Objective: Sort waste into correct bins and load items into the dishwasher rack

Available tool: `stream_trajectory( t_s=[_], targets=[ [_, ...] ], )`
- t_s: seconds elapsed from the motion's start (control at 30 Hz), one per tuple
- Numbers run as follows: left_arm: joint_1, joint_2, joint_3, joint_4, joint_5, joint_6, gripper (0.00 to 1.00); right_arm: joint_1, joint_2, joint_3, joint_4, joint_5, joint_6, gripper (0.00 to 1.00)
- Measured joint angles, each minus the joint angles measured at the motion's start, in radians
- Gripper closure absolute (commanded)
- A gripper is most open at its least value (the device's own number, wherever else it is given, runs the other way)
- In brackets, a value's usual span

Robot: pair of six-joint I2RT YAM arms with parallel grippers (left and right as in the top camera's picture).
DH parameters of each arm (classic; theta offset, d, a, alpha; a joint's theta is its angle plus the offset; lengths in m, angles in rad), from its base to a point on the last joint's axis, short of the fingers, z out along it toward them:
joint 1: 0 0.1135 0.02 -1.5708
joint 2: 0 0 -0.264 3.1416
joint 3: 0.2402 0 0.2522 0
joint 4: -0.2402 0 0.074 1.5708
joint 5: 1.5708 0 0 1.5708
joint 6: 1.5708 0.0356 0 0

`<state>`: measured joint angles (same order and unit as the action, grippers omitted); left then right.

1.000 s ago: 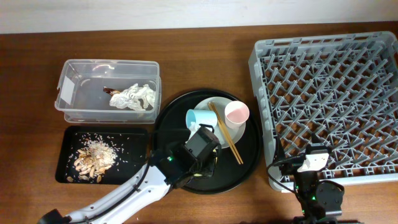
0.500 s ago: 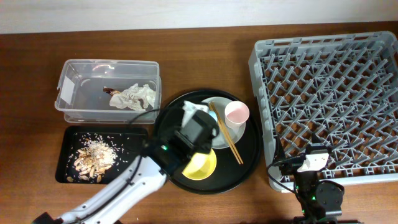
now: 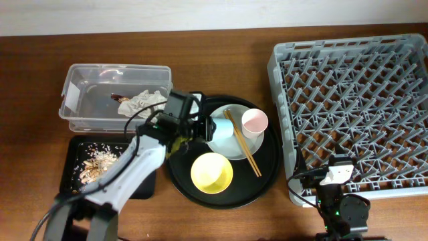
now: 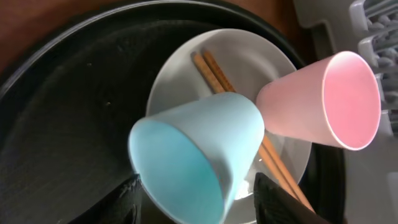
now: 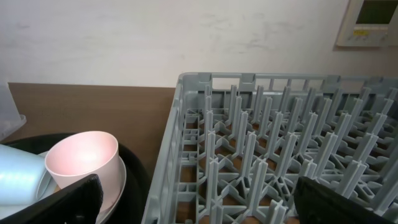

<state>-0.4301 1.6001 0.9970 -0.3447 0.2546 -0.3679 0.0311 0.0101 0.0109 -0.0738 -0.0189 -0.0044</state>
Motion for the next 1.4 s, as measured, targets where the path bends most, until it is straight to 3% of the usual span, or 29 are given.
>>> stream_trajectory(
  t_s=[0.43,0.77,0.83,1.03,1.1,1.4],
  targets=[
    [0.014,0.063,0.0,0.058,0.261,0.01,0.51,0.0,0.0,0.0,0.0,0.0,0.0,0.01],
    [0.014,0.063,0.0,0.042,0.265,0.01,0.51,0.0,0.0,0.0,0.0,0.0,0.0,0.01],
    [0.014,0.063,0.0,0.031,0.252,0.01,0.6,0.0,0.0,0.0,0.0,0.0,0.0,0.01],
    [0.014,0.063,0.0,0.023,0.223,0.013,0.67,0.0,0.0,0.0,0.001,-0.01,0.0,0.01],
    [0.013,0.063,0.0,0.023,0.204,0.013,0.77,0.0,0.0,0.0,0.008,-0.055,0.0,0.01],
    [0.01,0.063,0.0,0.055,0.137,0.013,0.78,0.0,0.0,0.0,0.024,-0.257,0.186,0.01]
  ],
)
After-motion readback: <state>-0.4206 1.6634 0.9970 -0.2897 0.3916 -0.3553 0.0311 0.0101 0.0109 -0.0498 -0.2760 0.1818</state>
